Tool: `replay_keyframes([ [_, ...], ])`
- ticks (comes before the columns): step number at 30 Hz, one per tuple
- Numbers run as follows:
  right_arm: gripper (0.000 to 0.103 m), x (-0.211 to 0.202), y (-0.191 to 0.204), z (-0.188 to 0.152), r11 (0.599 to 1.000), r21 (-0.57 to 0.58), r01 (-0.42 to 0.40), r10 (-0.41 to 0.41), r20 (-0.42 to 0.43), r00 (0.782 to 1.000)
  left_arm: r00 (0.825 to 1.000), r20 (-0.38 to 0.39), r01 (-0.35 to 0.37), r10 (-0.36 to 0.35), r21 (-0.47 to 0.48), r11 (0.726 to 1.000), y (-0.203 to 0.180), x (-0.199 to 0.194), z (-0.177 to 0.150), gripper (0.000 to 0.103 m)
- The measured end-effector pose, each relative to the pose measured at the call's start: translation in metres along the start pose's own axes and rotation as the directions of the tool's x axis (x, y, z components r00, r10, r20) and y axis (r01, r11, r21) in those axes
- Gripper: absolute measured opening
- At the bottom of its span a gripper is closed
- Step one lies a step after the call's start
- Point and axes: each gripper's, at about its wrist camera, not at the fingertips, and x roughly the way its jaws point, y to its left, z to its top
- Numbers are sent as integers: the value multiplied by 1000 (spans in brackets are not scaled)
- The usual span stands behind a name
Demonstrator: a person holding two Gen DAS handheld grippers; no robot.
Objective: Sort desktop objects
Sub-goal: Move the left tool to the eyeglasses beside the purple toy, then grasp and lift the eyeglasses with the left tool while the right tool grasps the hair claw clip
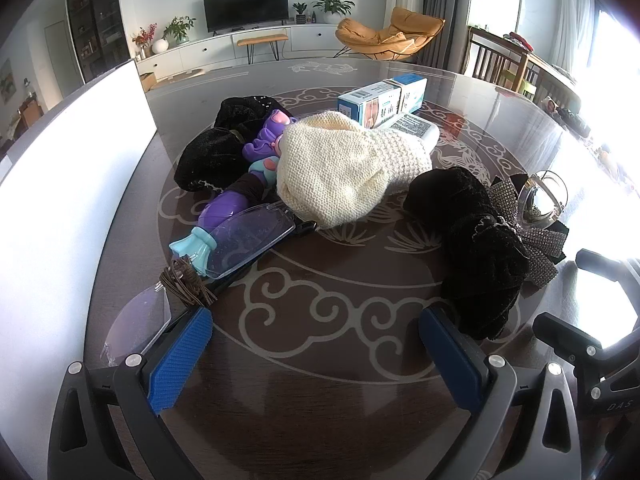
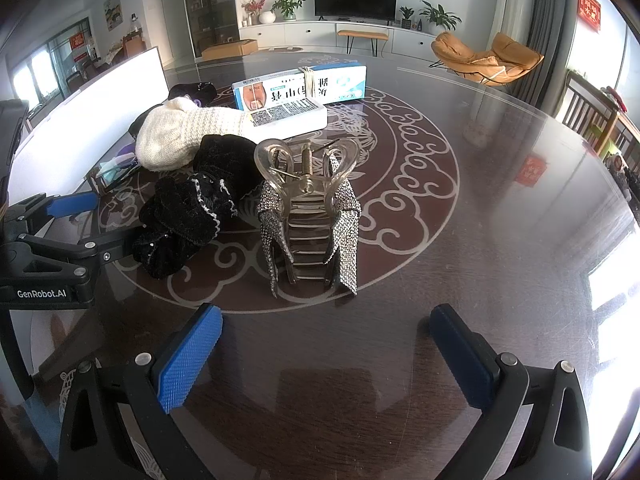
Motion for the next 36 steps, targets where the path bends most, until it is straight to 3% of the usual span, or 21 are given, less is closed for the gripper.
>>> replay_keyframes([
  [22,103,-2,-2,-1,1000,2,2,-2,3,1000,1000,-1,0,0,0,1000,0,-1,0,103],
  [26,103,-2,-2,-1,1000,3,1,-1,3,1000,994,-102,28,-32,-47,998,3,-16,-7,103],
  [27,103,-2,-2,-1,1000,3,1,-1,4,1000,992,-73,97,-102,-65,993,7,-30,-14,103],
  [28,103,-2,-2,-1,1000,2,2,-2,4,1000,984,3,179,-180,-70,981,13,-53,-20,103],
  [29,103,-1,-2,-1,1000,2,2,-2,4,1000,980,36,197,-195,-64,978,16,-63,-22,103],
  [32,103,-2,-3,-1,1000,3,2,-2,5,1000,985,79,156,-155,-6,988,23,-85,-11,103],
  [36,103,-3,-5,-2,1000,10,-7,7,8,1000,993,64,94,-97,42,995,24,-69,10,103],
])
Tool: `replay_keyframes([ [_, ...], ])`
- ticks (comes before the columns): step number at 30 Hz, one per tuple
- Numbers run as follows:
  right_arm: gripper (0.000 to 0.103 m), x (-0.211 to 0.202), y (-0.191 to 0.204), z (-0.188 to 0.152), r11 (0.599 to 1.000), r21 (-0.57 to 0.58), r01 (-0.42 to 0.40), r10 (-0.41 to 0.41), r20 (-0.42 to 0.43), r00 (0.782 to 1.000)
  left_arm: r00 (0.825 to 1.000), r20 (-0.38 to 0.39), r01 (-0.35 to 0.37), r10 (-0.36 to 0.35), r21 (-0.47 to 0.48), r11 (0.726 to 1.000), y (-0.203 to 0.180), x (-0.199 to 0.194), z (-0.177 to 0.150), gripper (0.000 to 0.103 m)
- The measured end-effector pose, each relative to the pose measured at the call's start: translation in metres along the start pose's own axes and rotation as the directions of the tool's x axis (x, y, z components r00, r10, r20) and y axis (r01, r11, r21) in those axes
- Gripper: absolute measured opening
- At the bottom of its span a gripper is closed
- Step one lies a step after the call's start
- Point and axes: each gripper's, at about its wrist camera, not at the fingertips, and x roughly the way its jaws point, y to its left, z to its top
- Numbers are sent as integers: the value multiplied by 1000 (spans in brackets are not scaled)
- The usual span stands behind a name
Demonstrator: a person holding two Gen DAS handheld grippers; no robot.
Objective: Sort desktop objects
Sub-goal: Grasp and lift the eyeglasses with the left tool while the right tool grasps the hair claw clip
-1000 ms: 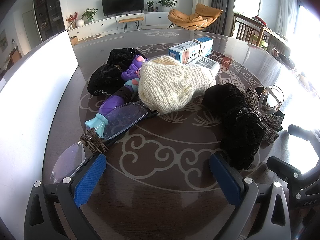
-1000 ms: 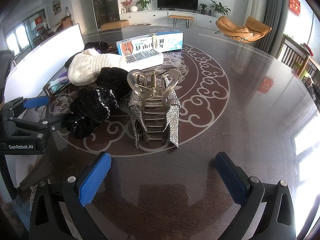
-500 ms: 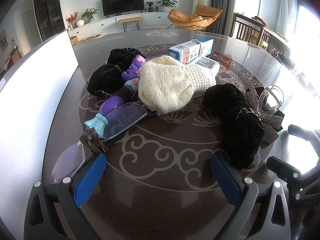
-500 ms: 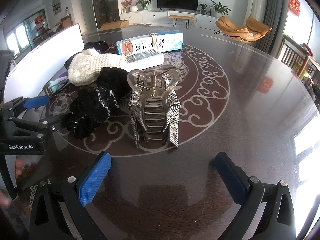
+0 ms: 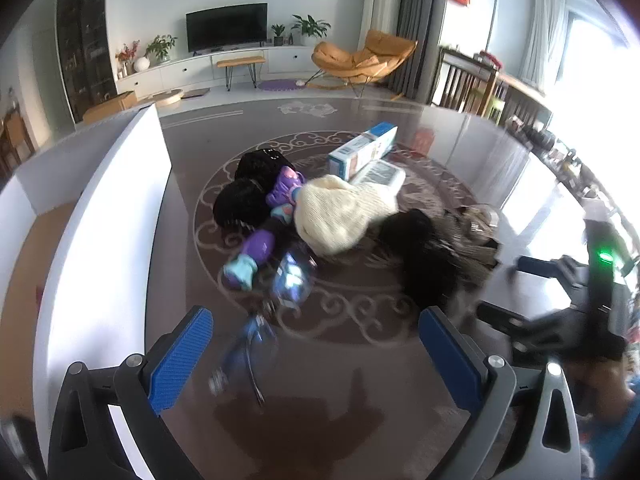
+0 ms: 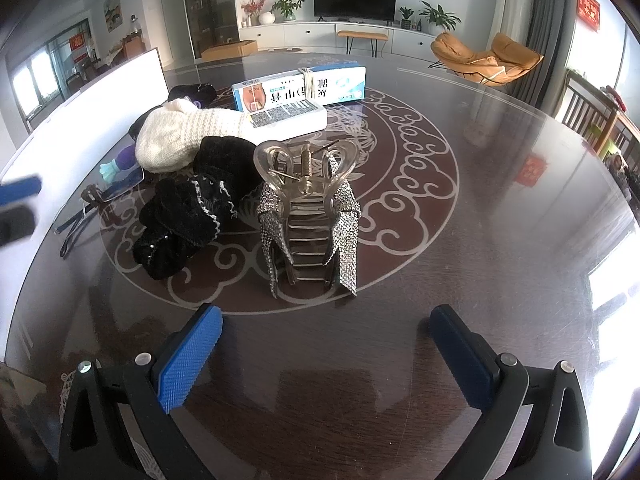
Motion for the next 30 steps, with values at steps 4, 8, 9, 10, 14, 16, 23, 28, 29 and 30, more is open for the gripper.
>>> replay_keyframes([
  [4,103,-1,-1,-1,1000,4,-5,5,3,1000,996,-84,-36,34,-14,999,18,38,5,103],
  [8,103,-1,-1,-1,1000,3,-2,2,2,1000,990,-143,-16,12,-27,1000,24,63,-2,103],
  [9,103,-1,-1,-1,1000,3,-2,2,2,1000,992,-125,-14,14,-2,1000,19,59,-4,103],
  [10,103,0,-1,-1,1000,3,-2,2,2,1000,993,-112,23,-21,17,1000,14,55,-7,103],
  [14,103,-1,-1,-1,1000,4,-3,3,3,1000,997,-81,-5,12,86,996,-4,52,-15,76],
  [16,103,0,-1,-1,1000,4,-3,3,2,1000,997,-72,-23,27,49,999,-1,50,-13,50],
  [23,103,-4,-8,-1,998,36,-50,50,21,999,997,-71,34,-43,-122,992,19,23,-32,27],
  [28,103,-9,-28,1,978,93,-186,183,36,982,997,-72,29,-36,-92,995,14,3,-66,27],
  [29,103,-5,-27,8,981,80,-178,179,1,984,997,-71,26,-31,-78,997,13,0,-70,27],
  [30,103,-2,-25,14,983,70,-169,172,-27,985,997,-71,23,-28,-71,997,12,1,-72,27],
])
